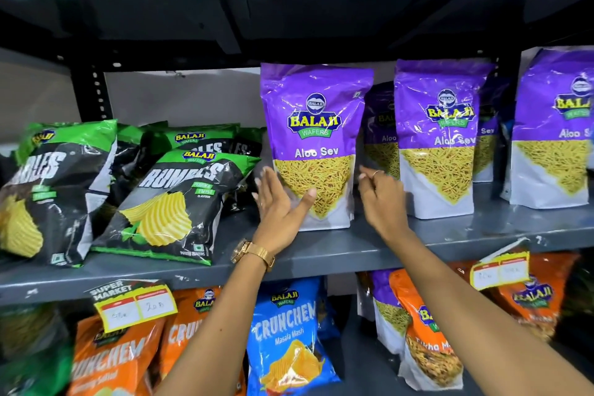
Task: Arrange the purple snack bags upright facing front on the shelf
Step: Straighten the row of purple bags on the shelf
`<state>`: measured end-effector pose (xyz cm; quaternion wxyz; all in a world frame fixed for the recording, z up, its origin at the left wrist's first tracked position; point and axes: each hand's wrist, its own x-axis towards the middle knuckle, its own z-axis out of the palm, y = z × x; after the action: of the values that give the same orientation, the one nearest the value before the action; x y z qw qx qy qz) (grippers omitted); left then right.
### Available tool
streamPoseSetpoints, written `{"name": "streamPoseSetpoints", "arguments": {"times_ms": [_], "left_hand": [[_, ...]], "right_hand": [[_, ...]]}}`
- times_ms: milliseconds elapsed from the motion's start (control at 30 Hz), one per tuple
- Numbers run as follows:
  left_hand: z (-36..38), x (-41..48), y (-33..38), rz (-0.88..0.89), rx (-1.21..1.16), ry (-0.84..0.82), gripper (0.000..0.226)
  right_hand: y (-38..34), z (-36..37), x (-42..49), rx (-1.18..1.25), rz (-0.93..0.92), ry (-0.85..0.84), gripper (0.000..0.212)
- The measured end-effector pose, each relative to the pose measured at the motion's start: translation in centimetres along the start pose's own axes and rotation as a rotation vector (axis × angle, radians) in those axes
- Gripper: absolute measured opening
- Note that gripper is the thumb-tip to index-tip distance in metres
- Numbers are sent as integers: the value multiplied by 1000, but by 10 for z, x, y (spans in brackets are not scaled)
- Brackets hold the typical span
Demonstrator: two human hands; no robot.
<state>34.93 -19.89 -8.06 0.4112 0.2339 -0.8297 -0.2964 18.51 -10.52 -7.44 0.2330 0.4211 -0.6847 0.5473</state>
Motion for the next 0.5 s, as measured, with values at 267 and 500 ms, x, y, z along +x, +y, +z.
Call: {"name": "streamPoseSetpoints", "arguments": {"times_ms": [267, 500], "left_hand": [[66, -1, 87, 404, 95, 110, 72], [172, 44, 124, -206, -191, -185, 87]], "right_hand": [[48, -74, 27, 225, 27, 349, 39], [138, -125, 54, 322, 456, -38, 62]]}}
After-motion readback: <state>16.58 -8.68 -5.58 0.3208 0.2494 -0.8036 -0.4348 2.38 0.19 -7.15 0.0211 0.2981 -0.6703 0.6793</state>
